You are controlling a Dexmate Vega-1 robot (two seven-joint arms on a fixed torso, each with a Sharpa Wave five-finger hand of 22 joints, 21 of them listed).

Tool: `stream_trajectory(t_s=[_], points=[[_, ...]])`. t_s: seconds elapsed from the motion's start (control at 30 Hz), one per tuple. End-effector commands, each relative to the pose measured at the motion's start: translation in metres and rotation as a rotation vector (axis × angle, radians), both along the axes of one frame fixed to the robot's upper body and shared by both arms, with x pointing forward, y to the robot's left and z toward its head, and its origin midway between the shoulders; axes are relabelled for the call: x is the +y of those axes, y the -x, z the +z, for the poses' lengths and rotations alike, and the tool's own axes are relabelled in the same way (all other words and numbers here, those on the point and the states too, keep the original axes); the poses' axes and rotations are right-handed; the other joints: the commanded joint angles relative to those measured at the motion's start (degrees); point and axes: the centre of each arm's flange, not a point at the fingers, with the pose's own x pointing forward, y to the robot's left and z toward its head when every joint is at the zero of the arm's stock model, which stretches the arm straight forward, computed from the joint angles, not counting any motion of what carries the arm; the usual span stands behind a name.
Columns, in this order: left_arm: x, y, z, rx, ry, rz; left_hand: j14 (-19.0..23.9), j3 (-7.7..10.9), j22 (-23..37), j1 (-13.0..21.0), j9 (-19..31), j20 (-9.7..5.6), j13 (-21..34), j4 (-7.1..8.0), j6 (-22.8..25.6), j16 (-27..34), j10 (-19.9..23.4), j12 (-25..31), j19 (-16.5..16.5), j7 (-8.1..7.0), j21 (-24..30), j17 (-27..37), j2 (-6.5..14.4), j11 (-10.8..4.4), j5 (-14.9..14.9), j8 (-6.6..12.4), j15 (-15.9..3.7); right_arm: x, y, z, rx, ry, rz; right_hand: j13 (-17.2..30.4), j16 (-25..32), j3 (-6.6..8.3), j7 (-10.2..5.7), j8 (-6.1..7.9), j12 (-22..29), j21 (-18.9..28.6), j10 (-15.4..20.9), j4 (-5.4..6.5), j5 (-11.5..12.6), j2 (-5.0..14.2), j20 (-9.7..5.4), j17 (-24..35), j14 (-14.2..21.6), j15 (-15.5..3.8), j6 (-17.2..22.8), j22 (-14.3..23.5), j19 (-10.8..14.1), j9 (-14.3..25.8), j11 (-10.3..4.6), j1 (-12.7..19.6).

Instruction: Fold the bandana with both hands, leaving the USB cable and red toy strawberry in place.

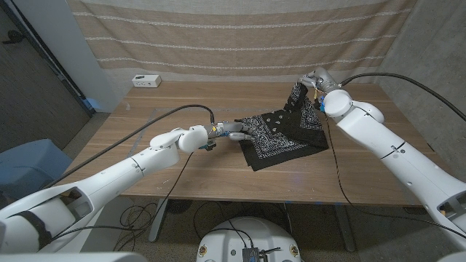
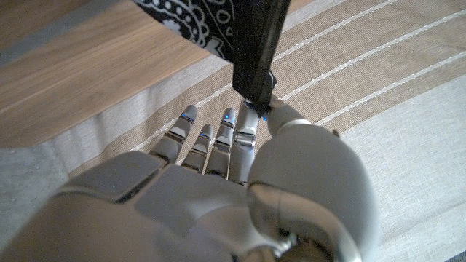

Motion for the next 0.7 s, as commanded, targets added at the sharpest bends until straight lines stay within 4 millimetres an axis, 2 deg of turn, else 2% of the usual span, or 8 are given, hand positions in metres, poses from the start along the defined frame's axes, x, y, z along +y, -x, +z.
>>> stream_trajectory(t_s=[0.03, 0.43, 0.7], points=[[0.001, -0.001, 0.000, 0.002, 0.000, -0.002, -0.3, -0.05, 0.3, -0.5, 0.2, -0.01, 0.1, -0.27, -0.2, 0.1, -0.1, -0.2, 0.0, -0.19, -0.1, 0.0, 0.0, -0.10, 0.2, -0.12, -0.18, 0.014, 0.006, 0.010, 0.063, -0.057, 0.250, 0.2, -0.2, 0.33, 0.47, 0.24, -0.2, 0.1, 0.2, -0.02, -0.1, 0.13, 0.12, 0.2, 0.0, 0.48, 0.0, 0.2, 0.2, 0.3, 0.39, 0.8], [0.002, 0.000, -0.001, 0.001, 0.005, 0.001, -0.2, -0.07, 0.3, -0.5, 0.2, 0.03, 0.1, -0.30, -0.3, 0.1, 0.0, -0.2, 0.1, -0.30, -0.2, 0.1, 0.0, -0.23, 0.2, -0.14, -0.11, 0.031, 0.007, 0.019, 0.125, -0.050, 0.471, 0.2, -0.3, 0.35, 0.64, 0.49, -0.2, 0.2, 0.1, 0.04, -0.3, 0.14, 0.16, 0.3, -0.2, 0.83, 0.1, 0.2, 0.4, 0.5, 0.62, 1.1], [0.003, 0.001, -0.002, 0.000, 0.008, 0.002, -0.2, -0.09, 0.3, -0.6, 0.2, 0.08, 0.1, -0.29, -0.4, 0.1, 0.0, -0.3, 0.1, -0.32, -0.2, 0.1, 0.0, -0.17, 0.2, -0.15, -0.09, 0.042, 0.007, 0.020, 0.171, -0.018, 0.529, 0.2, -0.4, 0.69, 0.63, 0.66, -0.1, 0.4, 0.2, 0.05, -0.3, -0.07, 0.22, 0.3, 0.0, 1.02, 0.5, 0.2, 0.8, 0.4, 0.64, 1.2]])
